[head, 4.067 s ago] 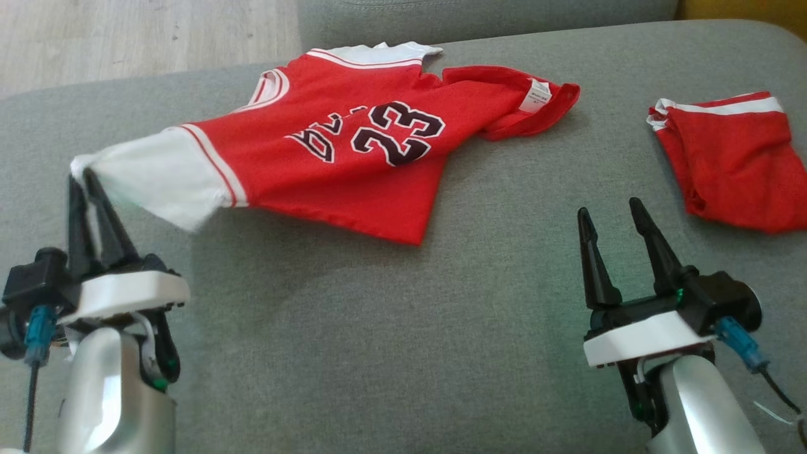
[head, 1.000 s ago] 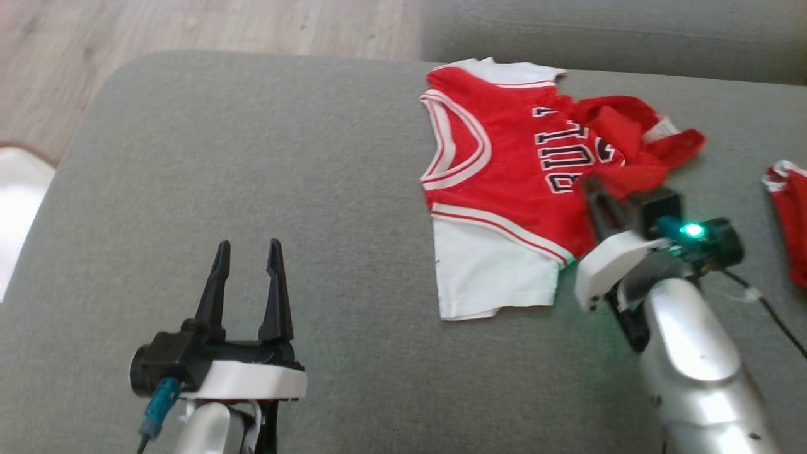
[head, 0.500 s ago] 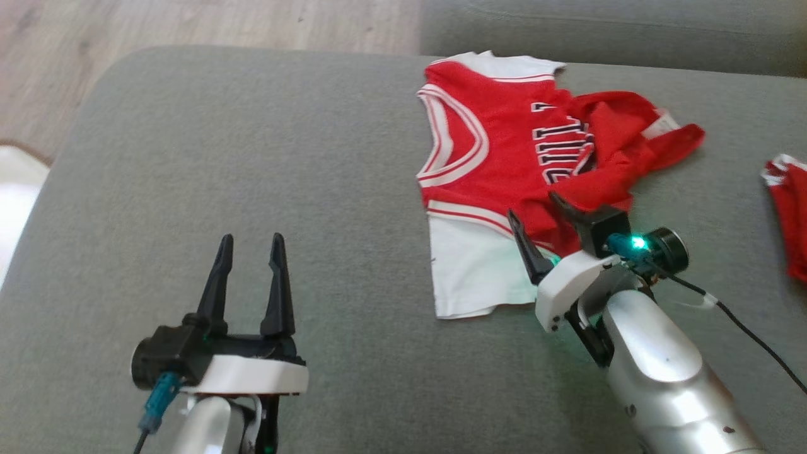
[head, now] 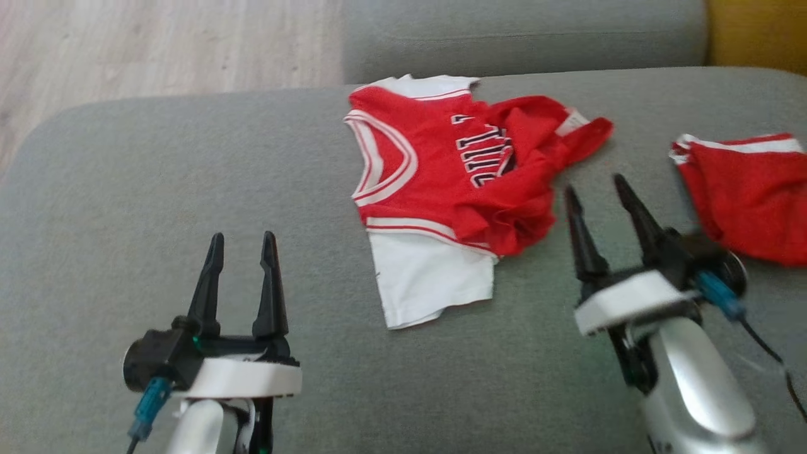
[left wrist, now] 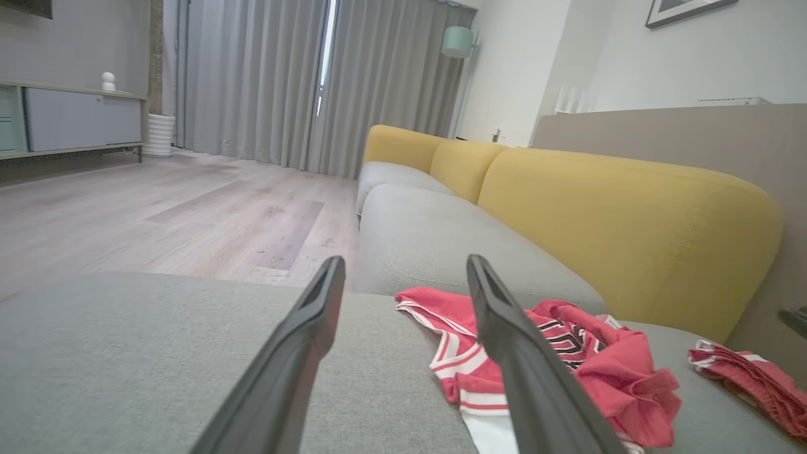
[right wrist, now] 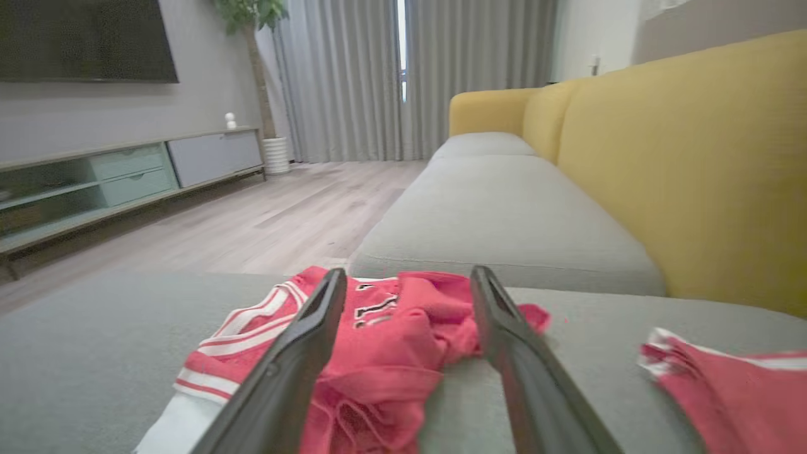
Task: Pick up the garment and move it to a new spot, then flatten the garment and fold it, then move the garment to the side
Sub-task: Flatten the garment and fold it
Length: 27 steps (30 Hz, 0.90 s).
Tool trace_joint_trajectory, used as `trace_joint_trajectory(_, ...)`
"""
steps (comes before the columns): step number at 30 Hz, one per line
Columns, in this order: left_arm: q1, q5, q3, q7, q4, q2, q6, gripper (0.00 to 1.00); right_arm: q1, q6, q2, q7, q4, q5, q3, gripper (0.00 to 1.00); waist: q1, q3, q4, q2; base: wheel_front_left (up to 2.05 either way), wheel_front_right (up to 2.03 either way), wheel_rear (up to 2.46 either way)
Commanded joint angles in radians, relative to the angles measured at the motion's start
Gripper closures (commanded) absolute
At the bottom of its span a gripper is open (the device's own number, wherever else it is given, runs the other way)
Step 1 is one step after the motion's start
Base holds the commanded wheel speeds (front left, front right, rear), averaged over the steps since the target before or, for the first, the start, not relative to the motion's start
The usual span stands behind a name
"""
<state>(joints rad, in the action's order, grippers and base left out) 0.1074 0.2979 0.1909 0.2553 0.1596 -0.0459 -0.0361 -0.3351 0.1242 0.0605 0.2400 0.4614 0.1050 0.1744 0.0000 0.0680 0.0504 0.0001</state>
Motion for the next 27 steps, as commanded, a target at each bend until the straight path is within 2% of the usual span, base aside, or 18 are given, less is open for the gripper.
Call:
trace_joint_trajectory(1, 0.010, 0.000, -0.032, 0.006, -0.035, -0.004, -0.003, 0.00, 0.022, 0.007, -0.010, 0.015, -0.067, 0.005, -0.010, 0.00, 0.0000, -0.016, -0.033, -0.0001, 0.00, 0.00, 0.00)
trace_joint_trajectory(10, 0.000, 0.004, -0.012, 0.006, -0.030, -0.004, -0.010, 0.00, 0.194, 0.007, -0.010, 0.021, -0.182, 0.012, -0.102, 0.00, 0.0000, -0.018, -0.097, -0.0001, 0.00, 0.00, 0.00)
trace_joint_trajectory(15, 0.007, 0.002, -0.007, 0.006, -0.027, -0.004, -0.011, 0.00, 0.203, 0.007, -0.010, 0.022, -0.209, 0.024, -0.092, 0.00, 0.0000, -0.012, -0.111, -0.0001, 0.00, 0.00, 0.00)
trace_joint_trajectory(27, 0.023, 0.005, 0.031, 0.006, -0.005, -0.004, -0.014, 0.00, 0.195, 0.007, -0.010, 0.022, -0.219, 0.032, -0.109, 0.00, 0.0000, 0.007, -0.096, -0.0001, 0.00, 0.00, 0.00)
